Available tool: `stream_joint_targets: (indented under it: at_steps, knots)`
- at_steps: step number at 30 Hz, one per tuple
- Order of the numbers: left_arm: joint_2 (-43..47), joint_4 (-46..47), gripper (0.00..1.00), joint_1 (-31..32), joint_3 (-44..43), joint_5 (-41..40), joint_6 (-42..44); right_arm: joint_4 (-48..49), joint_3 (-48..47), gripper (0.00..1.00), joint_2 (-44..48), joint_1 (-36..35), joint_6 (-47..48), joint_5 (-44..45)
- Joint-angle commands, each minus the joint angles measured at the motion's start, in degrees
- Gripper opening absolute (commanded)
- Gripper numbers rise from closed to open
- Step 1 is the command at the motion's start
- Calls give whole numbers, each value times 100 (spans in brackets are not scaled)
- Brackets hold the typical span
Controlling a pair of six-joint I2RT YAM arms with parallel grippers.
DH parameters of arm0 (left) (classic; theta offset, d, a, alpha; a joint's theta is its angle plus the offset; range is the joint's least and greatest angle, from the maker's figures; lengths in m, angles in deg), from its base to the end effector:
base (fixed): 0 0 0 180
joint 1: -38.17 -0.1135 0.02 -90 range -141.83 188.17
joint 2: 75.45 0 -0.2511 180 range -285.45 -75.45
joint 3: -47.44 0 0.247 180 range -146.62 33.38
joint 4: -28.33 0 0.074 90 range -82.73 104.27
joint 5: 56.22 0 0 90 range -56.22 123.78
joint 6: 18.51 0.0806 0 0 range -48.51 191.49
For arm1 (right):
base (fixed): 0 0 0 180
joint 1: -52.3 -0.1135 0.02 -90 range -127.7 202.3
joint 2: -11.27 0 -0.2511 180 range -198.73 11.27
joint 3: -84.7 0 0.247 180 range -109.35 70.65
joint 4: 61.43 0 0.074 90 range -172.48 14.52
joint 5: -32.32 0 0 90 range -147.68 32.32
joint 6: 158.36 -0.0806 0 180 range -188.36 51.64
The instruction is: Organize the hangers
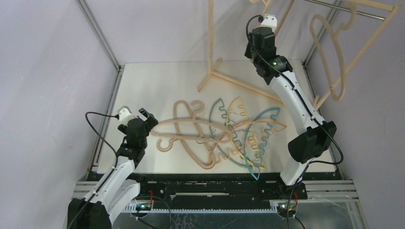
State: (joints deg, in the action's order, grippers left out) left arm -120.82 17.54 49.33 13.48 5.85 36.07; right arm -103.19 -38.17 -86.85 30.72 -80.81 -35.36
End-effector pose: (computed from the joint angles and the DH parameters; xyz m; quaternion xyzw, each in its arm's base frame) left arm 0.2233 -0.0056 0.1885 -0.3009 0.7592 -0.0300 0.5764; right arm 0.4035 0.1267 0.4220 0.0520 0.7954 0.0220 0.6035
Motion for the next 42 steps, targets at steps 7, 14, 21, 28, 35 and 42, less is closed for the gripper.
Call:
stream_joint_targets:
  at_steps: [7, 14, 21, 28, 35, 42]
  knots:
    - [37, 174, 100, -33, -159, -71, 114, 71, 15, 0, 334, 451, -43, 488]
    - [73, 157, 100, -32, -161, -76, 127, -51, 99, 0, 409, 602, -168, 571]
    - [121, 135, 100, -32, -135, -99, 141, -78, 712, 4, 555, 928, -477, 448]
    - [85, 131, 100, -35, -162, -49, 112, -64, 1159, 33, 834, 955, -615, 494]
    - [154, 113, 99, -35, -150, -45, 99, 103, 1626, 55, 1338, 873, -504, 694]
    - [137, 113, 100, -35, -149, 30, 70, 159, 1811, 59, 1667, 767, -375, 802]
